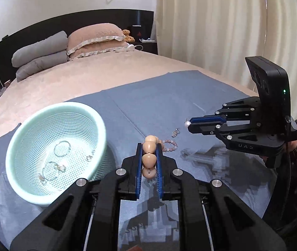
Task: Organize jewelry
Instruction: 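Carry the bracelet and pearl earring over the green basket and open both tools, then grasp the pink bead necklace with the left tool while the right tool grasps a silver charm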
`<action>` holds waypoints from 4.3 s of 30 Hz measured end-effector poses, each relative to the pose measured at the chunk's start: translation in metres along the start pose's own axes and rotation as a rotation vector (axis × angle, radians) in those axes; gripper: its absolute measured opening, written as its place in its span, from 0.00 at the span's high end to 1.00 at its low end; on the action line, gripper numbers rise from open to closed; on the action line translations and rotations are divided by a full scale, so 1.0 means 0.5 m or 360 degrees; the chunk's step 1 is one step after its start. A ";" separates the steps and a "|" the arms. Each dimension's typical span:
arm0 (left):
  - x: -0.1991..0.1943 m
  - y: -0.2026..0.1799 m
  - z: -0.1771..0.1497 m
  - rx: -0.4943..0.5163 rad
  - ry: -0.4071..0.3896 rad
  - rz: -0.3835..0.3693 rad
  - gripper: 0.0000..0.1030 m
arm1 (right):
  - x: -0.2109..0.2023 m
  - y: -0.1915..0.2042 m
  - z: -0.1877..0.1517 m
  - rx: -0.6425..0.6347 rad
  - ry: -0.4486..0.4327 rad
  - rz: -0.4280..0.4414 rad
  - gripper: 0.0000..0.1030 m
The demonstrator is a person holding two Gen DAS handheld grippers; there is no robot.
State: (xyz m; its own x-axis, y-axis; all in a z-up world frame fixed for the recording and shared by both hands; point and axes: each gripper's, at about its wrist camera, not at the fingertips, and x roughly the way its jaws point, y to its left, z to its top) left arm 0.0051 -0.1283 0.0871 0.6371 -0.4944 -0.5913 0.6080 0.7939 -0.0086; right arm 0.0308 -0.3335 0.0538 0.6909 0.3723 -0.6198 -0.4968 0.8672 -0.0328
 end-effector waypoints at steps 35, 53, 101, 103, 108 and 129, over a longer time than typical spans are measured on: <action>-0.035 0.291 -0.034 -0.0277 -0.0055 0.0400 0.08 | 0.204 0.144 0.232 -0.0166 -0.0038 0.0086 0.17; -0.104 0.278 -0.078 -0.0295 -0.0055 0.0514 0.06 | 0.122 0.039 0.174 -0.0007 -0.0070 -0.0128 0.15; 0.228 0.010 -0.111 -0.0140 0.0329 0.0117 0.80 | 0.154 -0.123 -0.070 0.0196 0.0286 -0.0095 0.81; 0.223 0.007 -0.116 -0.0135 0.0328 0.0093 0.88 | 0.147 -0.126 -0.074 0.0222 0.0288 -0.0096 0.98; 0.205 0.002 -0.122 -0.0199 0.0327 0.0023 0.88 | 0.122 -0.127 -0.088 0.0250 0.0269 -0.0124 0.98; 0.087 -0.023 -0.057 -0.0119 0.0185 0.0032 0.99 | -0.005 -0.114 -0.053 0.0231 0.0093 -0.0191 0.98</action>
State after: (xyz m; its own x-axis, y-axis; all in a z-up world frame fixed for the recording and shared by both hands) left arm 0.0125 -0.1486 0.0386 0.5870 -0.4374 -0.6812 0.5559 0.8295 -0.0536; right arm 0.0434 -0.3924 0.0363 0.7067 0.2473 -0.6629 -0.3290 0.9443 0.0016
